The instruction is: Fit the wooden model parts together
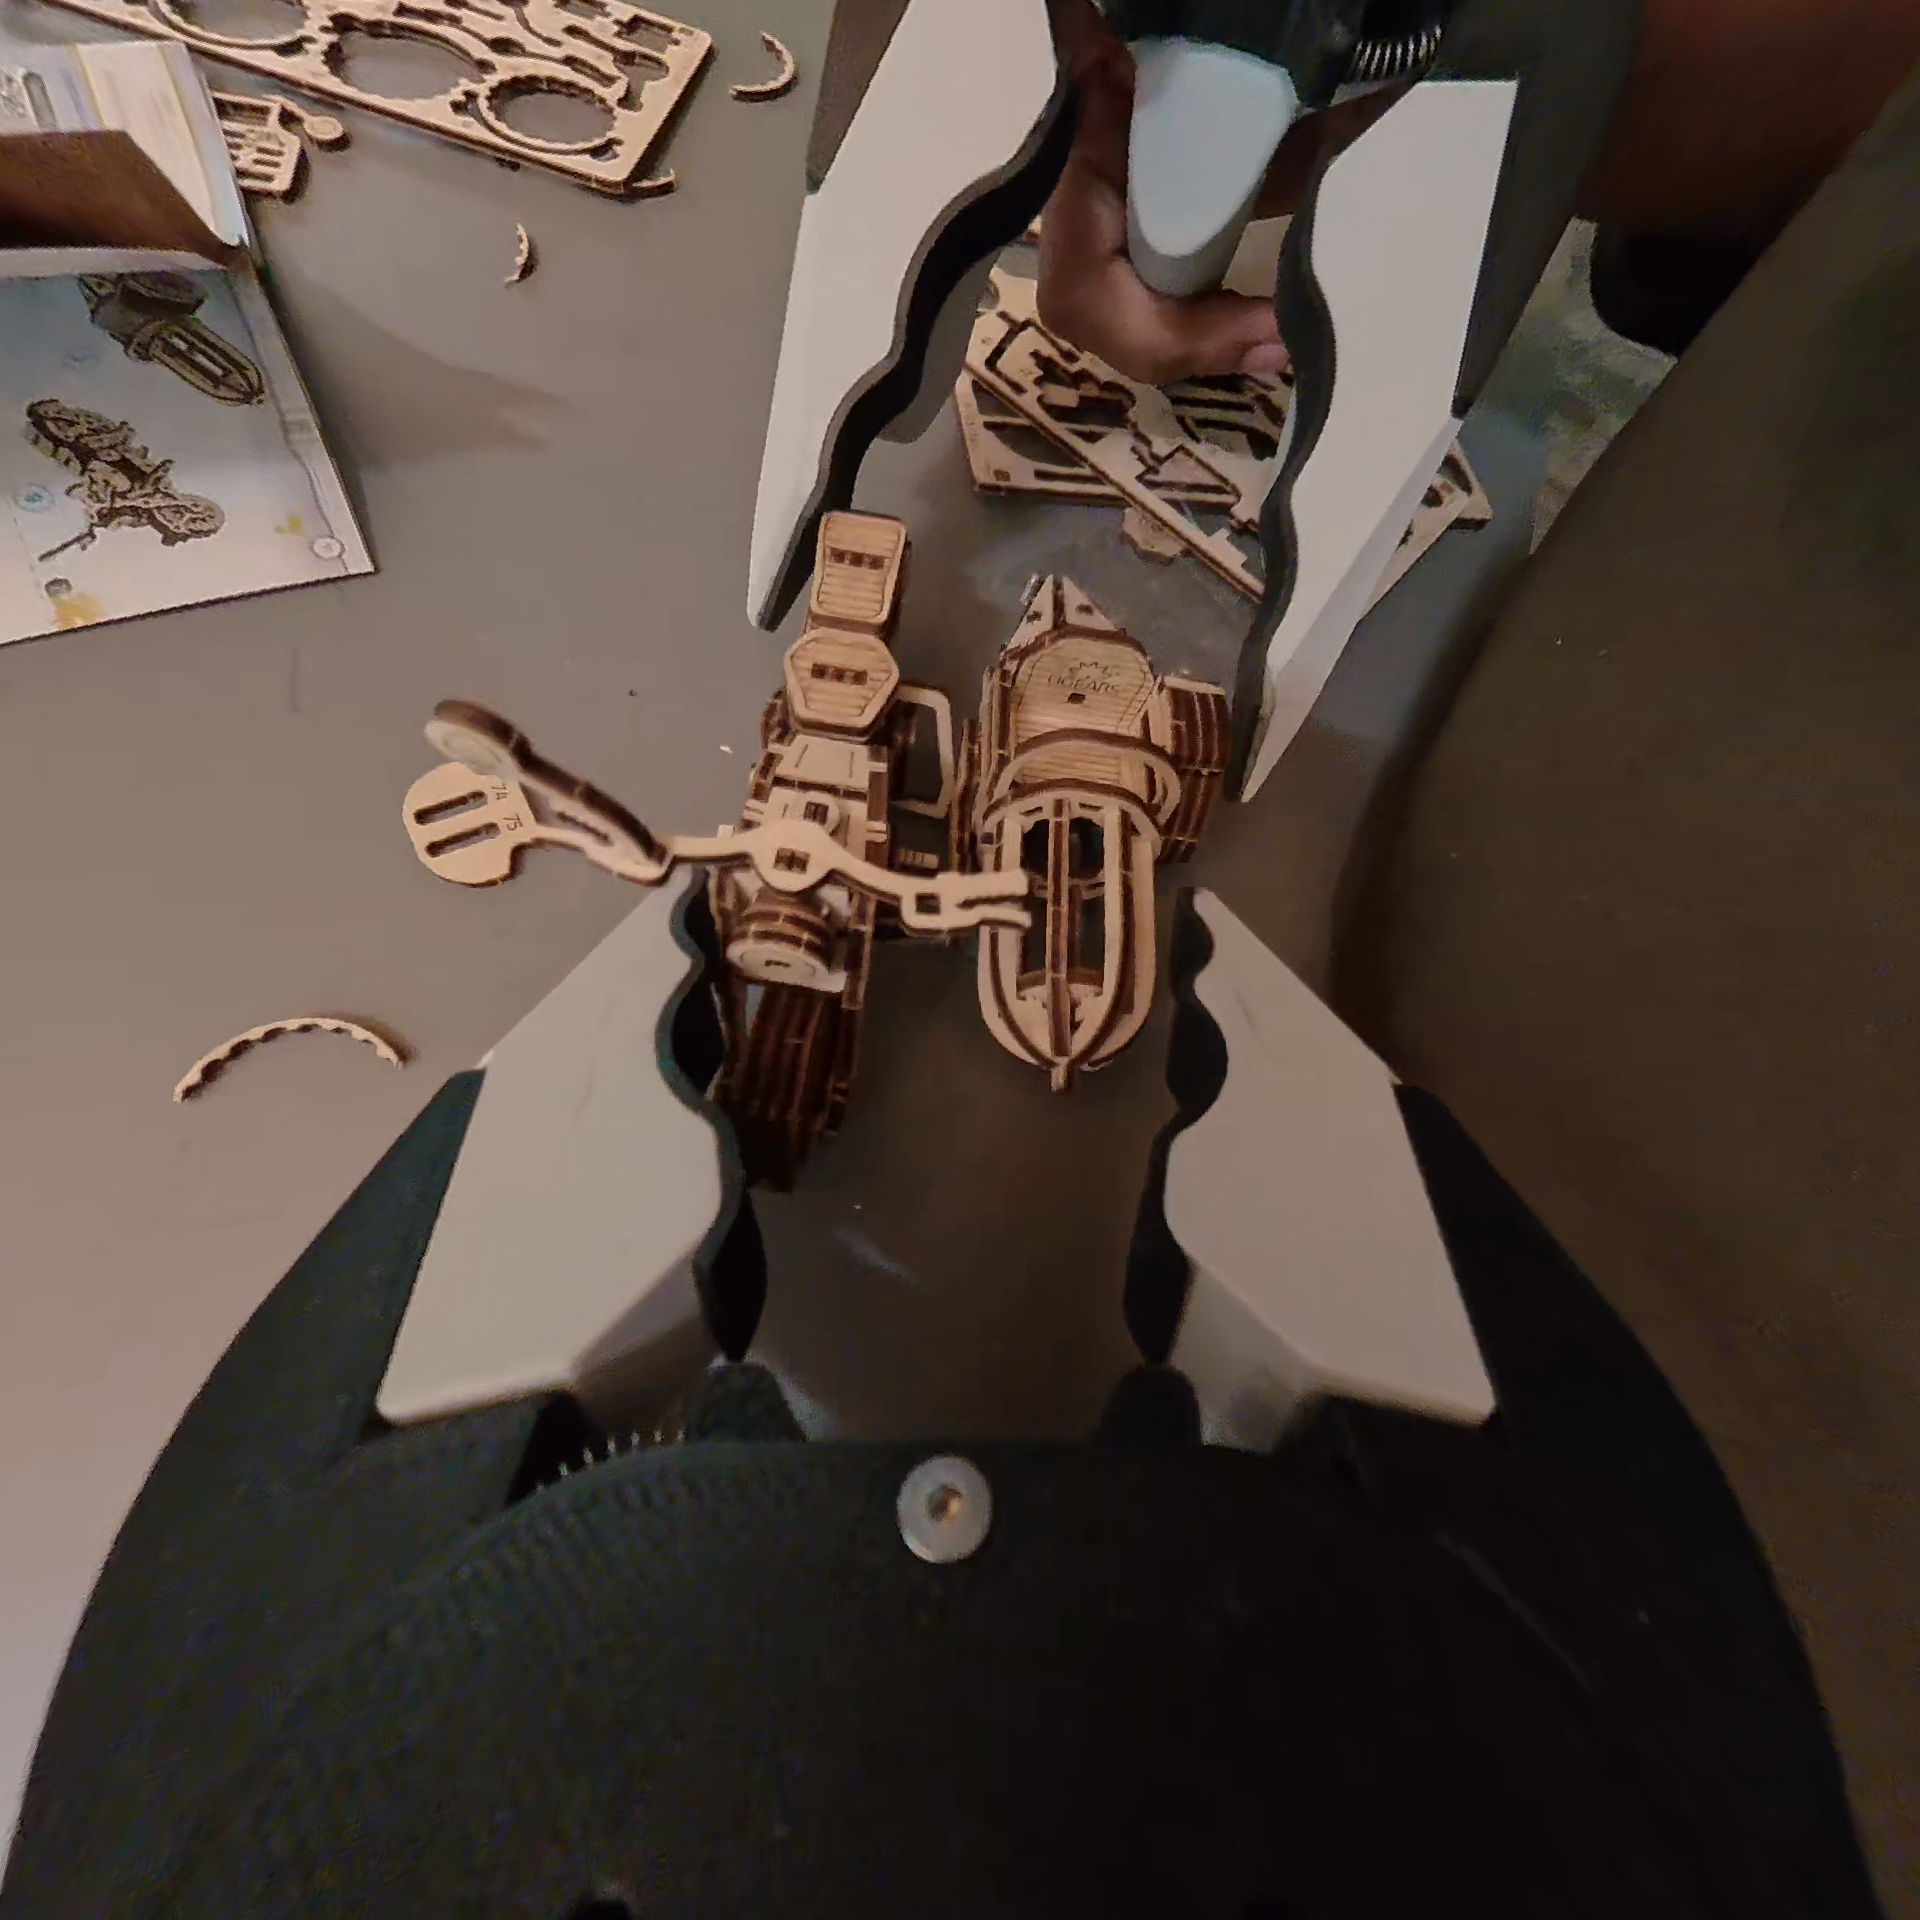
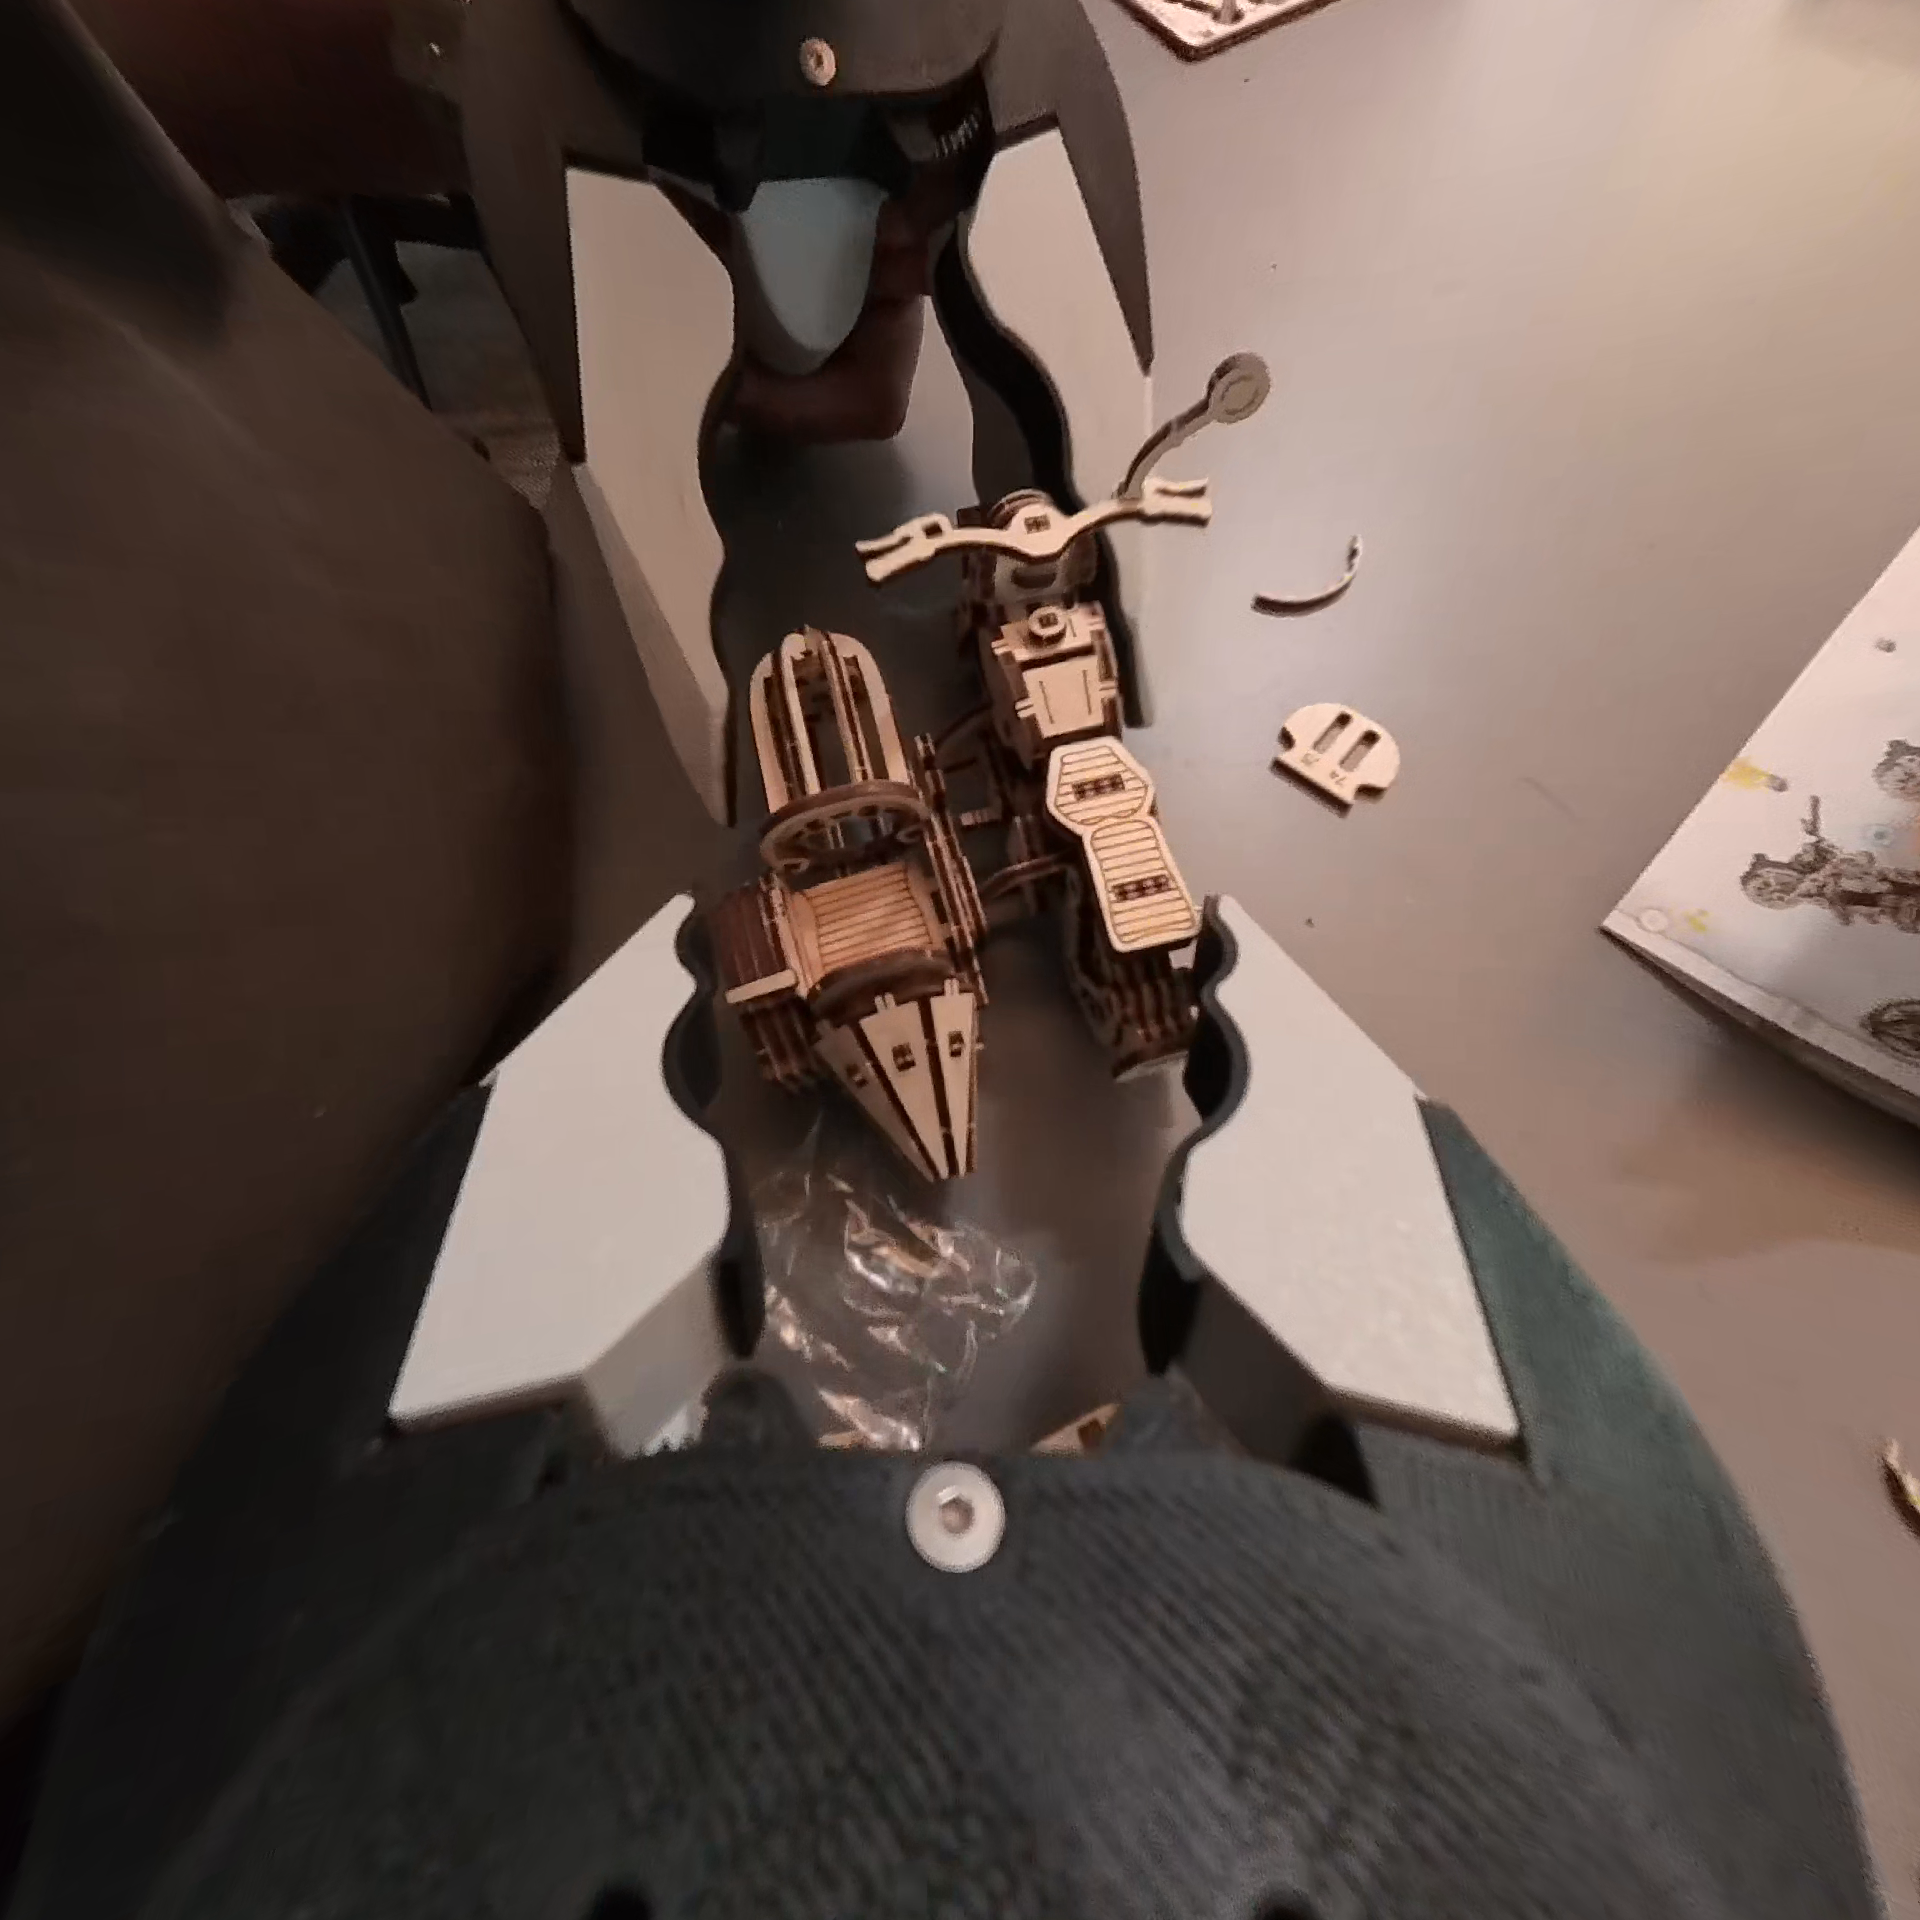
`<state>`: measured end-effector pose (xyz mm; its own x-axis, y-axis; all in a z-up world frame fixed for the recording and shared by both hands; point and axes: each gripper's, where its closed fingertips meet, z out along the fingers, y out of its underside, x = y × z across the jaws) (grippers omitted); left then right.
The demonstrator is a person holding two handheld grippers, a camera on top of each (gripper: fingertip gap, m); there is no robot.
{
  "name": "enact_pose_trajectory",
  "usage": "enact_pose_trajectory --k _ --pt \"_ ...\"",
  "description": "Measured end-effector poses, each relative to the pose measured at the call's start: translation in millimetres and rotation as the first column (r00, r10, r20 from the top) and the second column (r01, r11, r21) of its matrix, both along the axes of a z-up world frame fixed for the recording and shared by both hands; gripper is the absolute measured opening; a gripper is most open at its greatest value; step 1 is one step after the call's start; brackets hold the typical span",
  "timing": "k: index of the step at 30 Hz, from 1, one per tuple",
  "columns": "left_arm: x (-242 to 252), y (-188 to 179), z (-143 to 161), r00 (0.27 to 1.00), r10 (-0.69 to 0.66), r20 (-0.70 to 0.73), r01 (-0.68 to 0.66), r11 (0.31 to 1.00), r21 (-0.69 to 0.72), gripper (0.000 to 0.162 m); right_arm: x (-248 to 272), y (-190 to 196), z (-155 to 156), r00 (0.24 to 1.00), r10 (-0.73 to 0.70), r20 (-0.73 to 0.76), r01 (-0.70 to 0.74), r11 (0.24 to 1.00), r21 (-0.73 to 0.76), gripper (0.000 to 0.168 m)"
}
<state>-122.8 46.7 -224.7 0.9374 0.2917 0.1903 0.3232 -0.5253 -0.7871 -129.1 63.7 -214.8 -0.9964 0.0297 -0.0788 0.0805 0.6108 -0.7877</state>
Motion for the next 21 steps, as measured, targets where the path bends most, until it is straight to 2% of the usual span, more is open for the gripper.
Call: enact_pose_trajectory --k 14,21 --pt "-2.1 -0.7 -0.6 1.0 0.013 -0.009 -0.013 1.0 -0.006 0.082 -0.1 -2.2 -0.3 1.0 0.002 0.002 -0.002 1.0 0.006 0.092" --pt "-2.4 -0.7 -1.6 1.0 0.014 0.007 -0.014 1.0 -0.008 0.09 -1.0 0.0 1.0 1.0 -0.003 -0.005 0.003 1.0 0.008 0.092"
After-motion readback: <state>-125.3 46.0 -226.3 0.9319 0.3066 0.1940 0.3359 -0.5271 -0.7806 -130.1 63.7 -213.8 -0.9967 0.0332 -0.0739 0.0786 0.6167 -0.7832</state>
